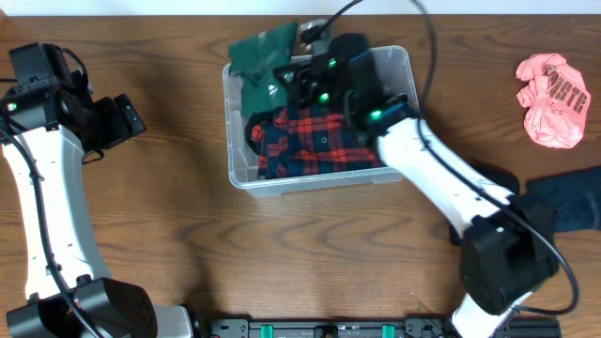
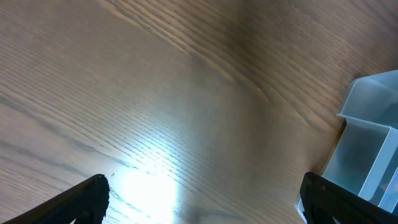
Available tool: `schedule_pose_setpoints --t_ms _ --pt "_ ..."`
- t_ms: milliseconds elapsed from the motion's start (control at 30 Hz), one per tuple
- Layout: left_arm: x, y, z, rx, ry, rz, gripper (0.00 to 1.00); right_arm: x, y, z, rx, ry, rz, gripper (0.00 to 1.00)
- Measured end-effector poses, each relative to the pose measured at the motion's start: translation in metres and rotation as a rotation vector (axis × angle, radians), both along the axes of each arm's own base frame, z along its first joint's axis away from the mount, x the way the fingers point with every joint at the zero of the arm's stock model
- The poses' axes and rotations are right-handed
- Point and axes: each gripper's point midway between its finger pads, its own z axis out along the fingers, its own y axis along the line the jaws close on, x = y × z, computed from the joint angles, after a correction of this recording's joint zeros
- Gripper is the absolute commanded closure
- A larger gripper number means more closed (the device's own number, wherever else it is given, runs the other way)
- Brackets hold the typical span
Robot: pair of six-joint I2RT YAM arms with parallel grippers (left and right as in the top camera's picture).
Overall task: Pack container
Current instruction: 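Lift the green cloth with the right gripper and carry it into the bin, then release the green cloth at the bin's left end and press it down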
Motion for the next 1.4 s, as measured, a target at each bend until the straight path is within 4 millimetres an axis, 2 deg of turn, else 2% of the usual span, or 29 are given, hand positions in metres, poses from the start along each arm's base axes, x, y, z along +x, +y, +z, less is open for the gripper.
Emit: schedule_pose_setpoints --t_ms 233,267,333,367,467,533,600,700,800,1000,1100,1167,1233,1400 --pt "0.0 0.0 0.0 0.0 0.0 0.0 0.02 -0.006 0.012 -0.025 -0.021 0.08 -0.071 0.98" --pt "0.0 0.0 0.0 0.0 0.0 0.0 0.02 -0.006 0.012 -0.027 -0.023 0.086 -0.078 0.9" --pt "0.0 0.0 0.0 0.0 0.0 0.0 0.02 -0.006 0.009 -0.032 -0.033 0.109 -0.096 0.82" --pt "0.0 0.0 0.0 0.0 0.0 0.0 0.02 -0.007 0.008 -0.035 -0.04 0.123 -0.102 0.69" --pt "0.0 0.0 0.0 0.0 0.0 0.0 0.02 -0.01 0.004 -0.043 -0.06 0.154 -0.117 0.39" --pt "0.0 0.0 0.0 0.0 0.0 0.0 0.02 -0.012 0.003 -0.046 -0.074 0.163 -0.109 0.29" --pt "0.0 0.0 0.0 0.0 0.0 0.0 0.02 -0.016 0.003 -0.049 -0.093 0.165 -0.085 0.29" --pt "0.0 0.0 0.0 0.0 0.001 0.0 0.02 -0.019 0.002 -0.05 -0.127 0.144 -0.057 0.35" --pt "0.0 0.0 0.0 0.0 0.0 0.0 0.02 -0.019 0.001 -0.036 -0.157 0.063 -0.024 0.36" --pt "0.0 0.0 0.0 0.0 0.0 0.0 0.02 -0.016 -0.01 0.047 -0.182 -0.245 -0.009 0.39" --pt "0.0 0.0 0.0 0.0 0.0 0.0 0.02 -0.014 -0.011 0.062 -0.197 -0.317 -0.008 0.41" --pt "0.0 0.0 0.0 0.0 0.0 0.0 0.02 -0.01 -0.01 0.054 -0.22 -0.319 -0.005 0.42" --pt "0.0 0.0 0.0 0.0 0.0 0.0 0.02 -0.004 -0.006 0.034 -0.246 -0.305 0.002 0.42" --pt "0.0 0.0 0.0 0.0 0.0 0.0 0.02 0.014 0.01 -0.037 -0.307 -0.25 0.027 0.38"
